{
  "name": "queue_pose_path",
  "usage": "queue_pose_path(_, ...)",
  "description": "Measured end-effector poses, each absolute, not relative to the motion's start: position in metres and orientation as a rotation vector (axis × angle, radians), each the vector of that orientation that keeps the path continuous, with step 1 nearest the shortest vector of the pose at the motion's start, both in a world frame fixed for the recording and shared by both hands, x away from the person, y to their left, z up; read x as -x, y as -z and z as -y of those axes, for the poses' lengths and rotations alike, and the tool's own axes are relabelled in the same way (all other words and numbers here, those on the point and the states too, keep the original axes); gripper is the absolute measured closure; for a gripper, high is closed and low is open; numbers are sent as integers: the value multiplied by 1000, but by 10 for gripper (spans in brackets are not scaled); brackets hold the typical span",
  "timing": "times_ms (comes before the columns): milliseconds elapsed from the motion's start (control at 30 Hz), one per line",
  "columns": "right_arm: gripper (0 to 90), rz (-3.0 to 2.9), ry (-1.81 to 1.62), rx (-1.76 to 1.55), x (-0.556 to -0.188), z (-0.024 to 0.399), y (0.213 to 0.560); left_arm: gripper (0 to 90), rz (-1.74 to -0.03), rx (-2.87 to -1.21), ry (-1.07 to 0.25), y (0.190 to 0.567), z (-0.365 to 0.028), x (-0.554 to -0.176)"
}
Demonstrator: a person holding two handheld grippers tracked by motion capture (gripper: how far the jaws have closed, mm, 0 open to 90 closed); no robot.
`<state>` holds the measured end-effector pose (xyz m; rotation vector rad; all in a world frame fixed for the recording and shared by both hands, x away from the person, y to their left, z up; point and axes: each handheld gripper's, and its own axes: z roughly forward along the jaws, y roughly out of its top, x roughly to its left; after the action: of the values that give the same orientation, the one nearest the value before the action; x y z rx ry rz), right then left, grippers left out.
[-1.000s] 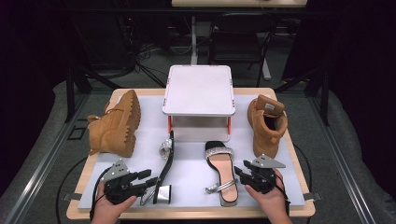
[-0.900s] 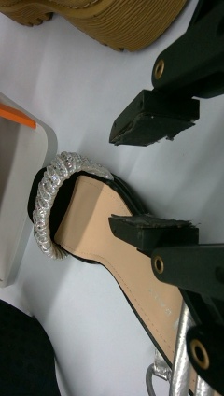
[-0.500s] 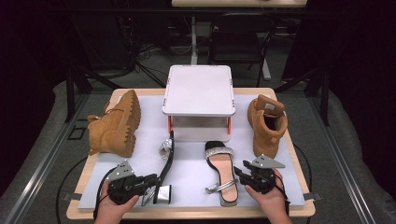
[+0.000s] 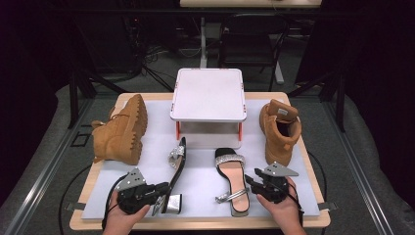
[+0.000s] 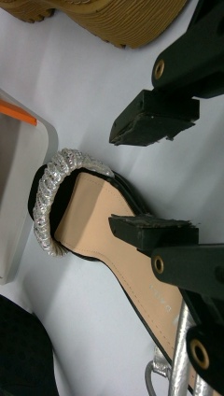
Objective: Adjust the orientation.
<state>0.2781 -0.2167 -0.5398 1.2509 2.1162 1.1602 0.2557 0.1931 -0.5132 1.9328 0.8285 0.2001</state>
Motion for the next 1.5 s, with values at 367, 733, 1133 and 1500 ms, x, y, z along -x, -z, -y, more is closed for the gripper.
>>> queue_pose_path(367, 529, -2113, -1161, -1252, -278, 217, 540, 817, -794, -1931, -169, 514, -176, -261)
queue_pose_path(733, 529, -2108, -1168, -1255, -278, 218, 539, 818, -790, -1944, -122, 520, -154, -267)
queue_pose_path(1133, 529, -2106, -1171, -1253, -277, 218, 540, 818, -776, -1983, -108, 529, -135, -272)
queue_pose_path(1500, 529, -2106, -1173, -1254, -277, 218, 540, 728, -757, -1947, -125, 528, -138, -269)
